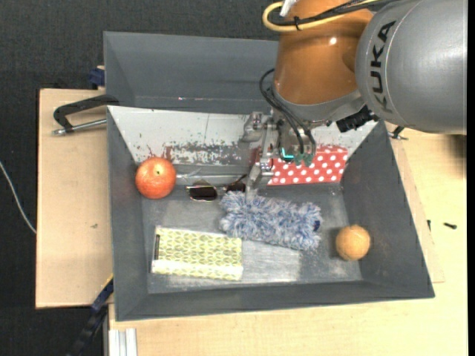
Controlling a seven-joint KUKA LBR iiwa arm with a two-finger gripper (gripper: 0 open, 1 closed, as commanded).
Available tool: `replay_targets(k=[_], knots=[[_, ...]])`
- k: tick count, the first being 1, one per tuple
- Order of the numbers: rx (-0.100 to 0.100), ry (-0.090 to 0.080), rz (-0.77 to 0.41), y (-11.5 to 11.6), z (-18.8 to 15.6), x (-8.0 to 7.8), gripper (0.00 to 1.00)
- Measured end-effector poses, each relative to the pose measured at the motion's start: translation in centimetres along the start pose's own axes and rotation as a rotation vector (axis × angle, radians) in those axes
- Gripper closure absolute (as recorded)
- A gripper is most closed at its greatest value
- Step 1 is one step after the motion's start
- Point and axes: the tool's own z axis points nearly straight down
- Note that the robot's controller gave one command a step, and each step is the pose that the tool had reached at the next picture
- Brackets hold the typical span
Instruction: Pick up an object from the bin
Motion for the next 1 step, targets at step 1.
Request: replay_targets(k=[1], knots=[[-0.001,-0.008,0.001,-0.05,-0.45,-0.16,0.0]])
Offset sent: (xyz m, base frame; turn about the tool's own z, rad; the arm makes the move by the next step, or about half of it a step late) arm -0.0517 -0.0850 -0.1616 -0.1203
